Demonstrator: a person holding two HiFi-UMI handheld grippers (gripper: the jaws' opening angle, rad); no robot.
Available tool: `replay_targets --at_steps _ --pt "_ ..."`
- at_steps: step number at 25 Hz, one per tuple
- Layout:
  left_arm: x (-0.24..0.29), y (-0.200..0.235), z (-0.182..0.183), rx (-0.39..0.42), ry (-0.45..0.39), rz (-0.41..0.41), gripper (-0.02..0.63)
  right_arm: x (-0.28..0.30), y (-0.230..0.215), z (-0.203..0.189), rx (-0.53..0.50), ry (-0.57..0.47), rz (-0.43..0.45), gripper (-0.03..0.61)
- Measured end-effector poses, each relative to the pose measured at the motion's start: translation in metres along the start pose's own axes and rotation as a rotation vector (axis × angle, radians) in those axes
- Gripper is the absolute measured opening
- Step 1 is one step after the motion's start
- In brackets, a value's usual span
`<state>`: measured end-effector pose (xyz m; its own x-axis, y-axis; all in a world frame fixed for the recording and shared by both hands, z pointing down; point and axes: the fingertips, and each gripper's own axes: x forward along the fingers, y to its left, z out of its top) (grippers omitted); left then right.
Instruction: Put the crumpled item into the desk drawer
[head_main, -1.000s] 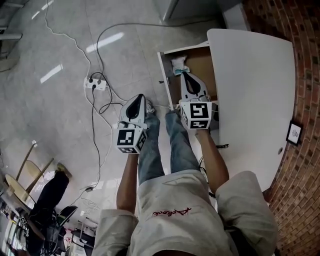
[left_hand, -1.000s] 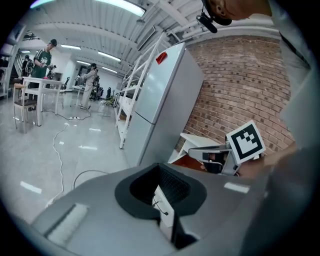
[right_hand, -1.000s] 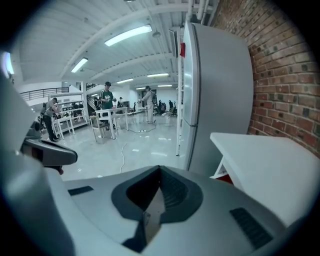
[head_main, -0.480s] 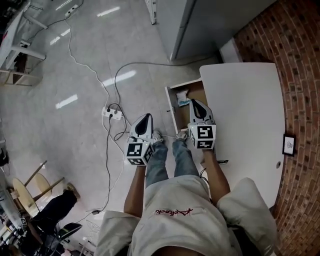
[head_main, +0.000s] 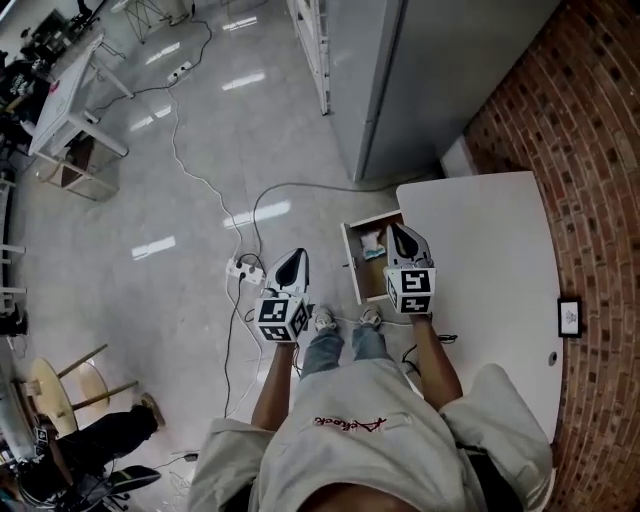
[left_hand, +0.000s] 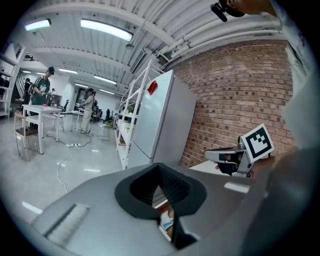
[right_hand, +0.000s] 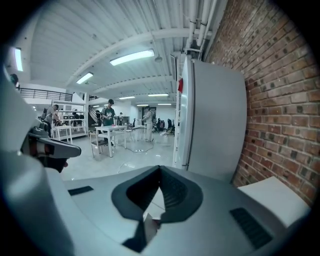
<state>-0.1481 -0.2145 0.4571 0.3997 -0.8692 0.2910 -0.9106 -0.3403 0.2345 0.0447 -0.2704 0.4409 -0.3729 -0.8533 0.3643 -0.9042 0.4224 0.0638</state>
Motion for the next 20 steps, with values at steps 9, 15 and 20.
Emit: replay_targets --at_steps 9,15,20 --pt "-0.021 0.012 0.07 0.071 -0.097 0.059 0.009 -0.02 -0.009 0.047 -0.019 -0.081 0.004 0.012" --pt "-0.032 0.015 0.092 0.096 -0.14 0.081 0.009 -0.037 -0.005 0.064 -0.027 -0.113 0.016 0.012" --pt "-0.032 0.009 0.11 0.111 -0.172 0.082 0.009 -0.049 -0.002 0.078 -0.045 -0.145 0.024 0.012"
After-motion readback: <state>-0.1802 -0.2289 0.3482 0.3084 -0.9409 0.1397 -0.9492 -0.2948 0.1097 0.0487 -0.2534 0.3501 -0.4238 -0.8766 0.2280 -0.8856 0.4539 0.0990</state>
